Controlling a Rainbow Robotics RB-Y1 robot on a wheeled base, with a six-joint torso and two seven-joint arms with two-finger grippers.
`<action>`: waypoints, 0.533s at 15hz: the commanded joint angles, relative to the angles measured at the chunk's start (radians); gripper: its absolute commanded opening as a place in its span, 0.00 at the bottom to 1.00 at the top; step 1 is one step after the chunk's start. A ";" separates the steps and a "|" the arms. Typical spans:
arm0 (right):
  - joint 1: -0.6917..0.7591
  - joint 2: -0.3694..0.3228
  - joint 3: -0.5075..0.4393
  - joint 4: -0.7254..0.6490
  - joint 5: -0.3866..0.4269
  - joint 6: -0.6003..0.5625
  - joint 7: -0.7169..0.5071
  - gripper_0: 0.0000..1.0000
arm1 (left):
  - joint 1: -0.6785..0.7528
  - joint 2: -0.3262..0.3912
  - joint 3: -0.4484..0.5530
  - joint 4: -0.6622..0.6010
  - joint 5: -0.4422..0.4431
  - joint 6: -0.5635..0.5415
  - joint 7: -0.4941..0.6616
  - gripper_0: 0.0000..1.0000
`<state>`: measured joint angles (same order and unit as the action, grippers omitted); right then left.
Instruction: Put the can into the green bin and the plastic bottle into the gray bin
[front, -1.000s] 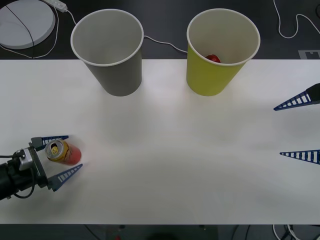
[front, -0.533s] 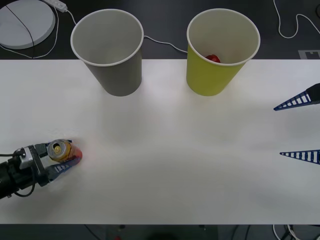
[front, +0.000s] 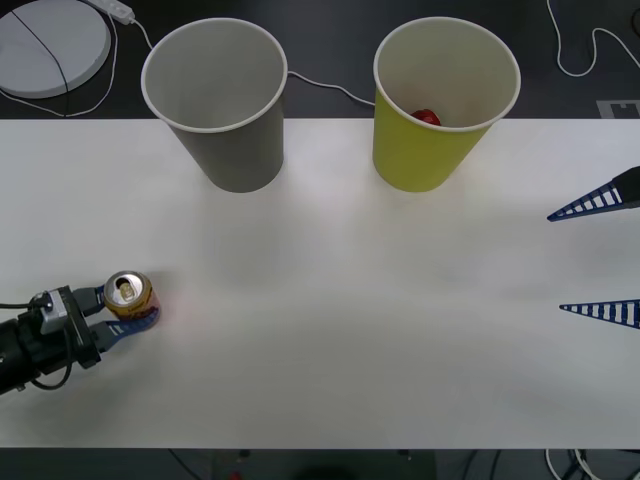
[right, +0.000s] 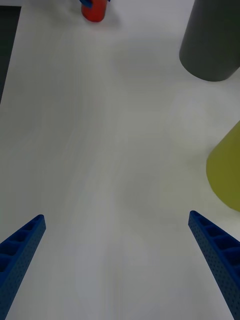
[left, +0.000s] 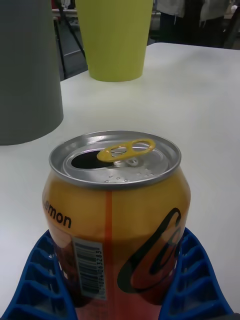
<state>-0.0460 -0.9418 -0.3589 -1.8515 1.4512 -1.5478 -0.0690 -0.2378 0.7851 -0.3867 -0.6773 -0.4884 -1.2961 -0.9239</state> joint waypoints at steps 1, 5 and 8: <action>0.000 0.000 0.000 0.000 0.000 0.000 0.000 1.00 | 0.002 0.036 0.000 -0.051 -0.024 0.044 0.014 0.00; 0.000 0.000 0.000 0.000 0.000 0.000 0.000 1.00 | 0.002 0.120 0.000 -0.148 -0.093 0.084 0.129 0.00; 0.000 0.000 0.000 0.000 0.000 0.000 0.000 1.00 | 0.002 0.201 0.006 -0.238 -0.182 0.086 0.277 0.00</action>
<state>-0.0460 -0.9418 -0.3590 -1.8515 1.4512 -1.5478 -0.0690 -0.2364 0.9669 -0.3826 -0.8944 -0.6485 -1.2113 -0.6796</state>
